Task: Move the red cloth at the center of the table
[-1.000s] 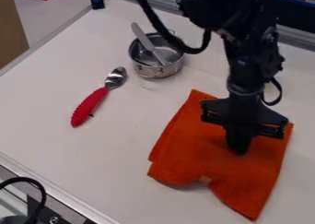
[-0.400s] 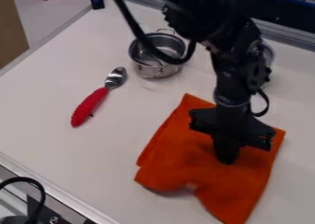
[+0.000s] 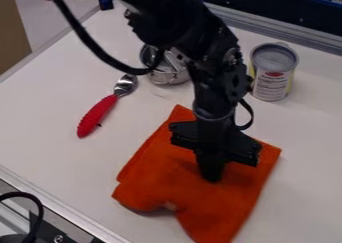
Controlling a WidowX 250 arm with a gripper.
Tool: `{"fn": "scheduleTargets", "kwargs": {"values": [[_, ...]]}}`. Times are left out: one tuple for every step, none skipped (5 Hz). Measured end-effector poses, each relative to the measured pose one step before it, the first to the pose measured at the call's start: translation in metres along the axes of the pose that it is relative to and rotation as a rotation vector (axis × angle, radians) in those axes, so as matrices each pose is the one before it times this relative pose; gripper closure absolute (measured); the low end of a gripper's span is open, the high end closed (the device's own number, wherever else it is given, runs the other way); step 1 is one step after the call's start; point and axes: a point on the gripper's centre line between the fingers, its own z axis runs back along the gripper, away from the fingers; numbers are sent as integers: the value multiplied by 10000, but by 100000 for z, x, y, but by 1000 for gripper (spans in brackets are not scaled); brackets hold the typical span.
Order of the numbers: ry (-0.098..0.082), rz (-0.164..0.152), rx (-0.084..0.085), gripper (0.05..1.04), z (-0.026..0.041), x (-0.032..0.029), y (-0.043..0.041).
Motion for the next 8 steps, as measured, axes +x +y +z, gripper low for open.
{"fn": "scheduleTargets", "kwargs": {"values": [[-85, -89, 148, 1031, 30, -27, 2230], [-299, 289, 69, 1031, 223, -245, 1737], [-88, 468, -141, 1031, 251, -819, 910], [66, 394, -125, 1031, 382, -439, 278], [47, 116, -71, 1031, 62, -395, -21], [-220, 921, -87, 1031, 20, 366, -430], [-264, 688, 118, 1031, 161, 493, -516], [-195, 664, 238, 1031, -310, 268, -101]]}}
